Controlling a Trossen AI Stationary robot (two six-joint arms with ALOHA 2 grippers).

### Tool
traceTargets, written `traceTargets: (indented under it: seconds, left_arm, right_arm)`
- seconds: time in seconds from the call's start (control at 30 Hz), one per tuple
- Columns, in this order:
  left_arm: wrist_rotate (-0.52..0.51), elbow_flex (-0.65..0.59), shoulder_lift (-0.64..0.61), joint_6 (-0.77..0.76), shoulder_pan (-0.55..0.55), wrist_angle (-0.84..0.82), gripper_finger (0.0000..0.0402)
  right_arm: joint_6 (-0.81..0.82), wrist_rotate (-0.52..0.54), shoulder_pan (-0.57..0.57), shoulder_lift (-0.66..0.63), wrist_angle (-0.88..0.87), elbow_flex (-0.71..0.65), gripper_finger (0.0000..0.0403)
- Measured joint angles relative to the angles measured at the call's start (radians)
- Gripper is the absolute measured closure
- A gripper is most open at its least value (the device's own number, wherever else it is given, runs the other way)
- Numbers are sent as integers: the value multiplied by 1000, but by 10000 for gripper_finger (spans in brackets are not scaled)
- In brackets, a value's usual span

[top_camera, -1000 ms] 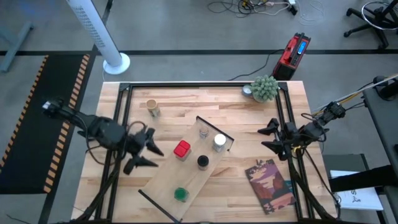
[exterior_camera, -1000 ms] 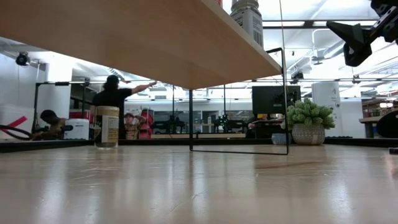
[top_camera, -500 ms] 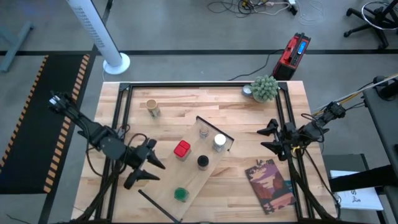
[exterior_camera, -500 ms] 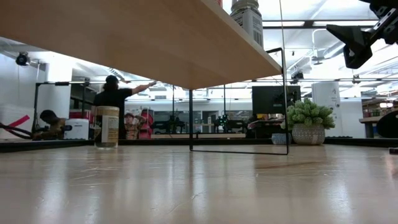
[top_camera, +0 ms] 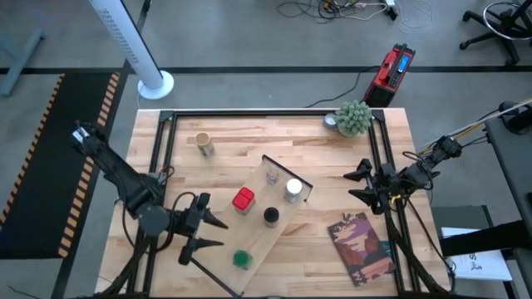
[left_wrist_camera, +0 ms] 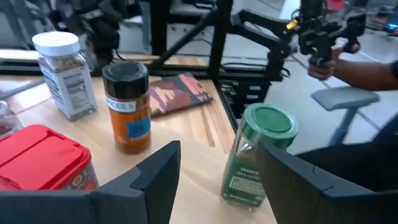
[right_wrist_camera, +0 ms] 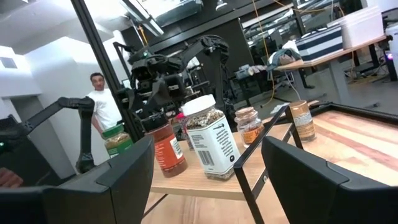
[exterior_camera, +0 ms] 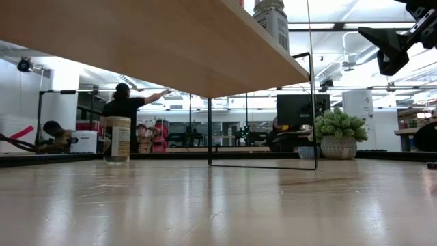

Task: Shelf spices
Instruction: Remove the green seasoning bottle from the shelf

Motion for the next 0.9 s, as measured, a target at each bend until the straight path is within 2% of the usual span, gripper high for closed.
traceTargets:
  seconds: [0.2,0.47,0.73,0.9]
  left_arm:
    - [-105,0,65,-2,-37,67,205]
    - [-118,0,152,-27,-58,183,205]
    - [-241,0,200,19,-95,231,211]
    - [-248,0,200,20,-95,232,211]
  right_arm:
    - [1,-10,0,0,-2,0,130]
    - [0,-18,0,0,-3,0,130]
    - [-2,-18,0,0,-18,0,130]
    - [-12,-17,0,0,-10,0,130]
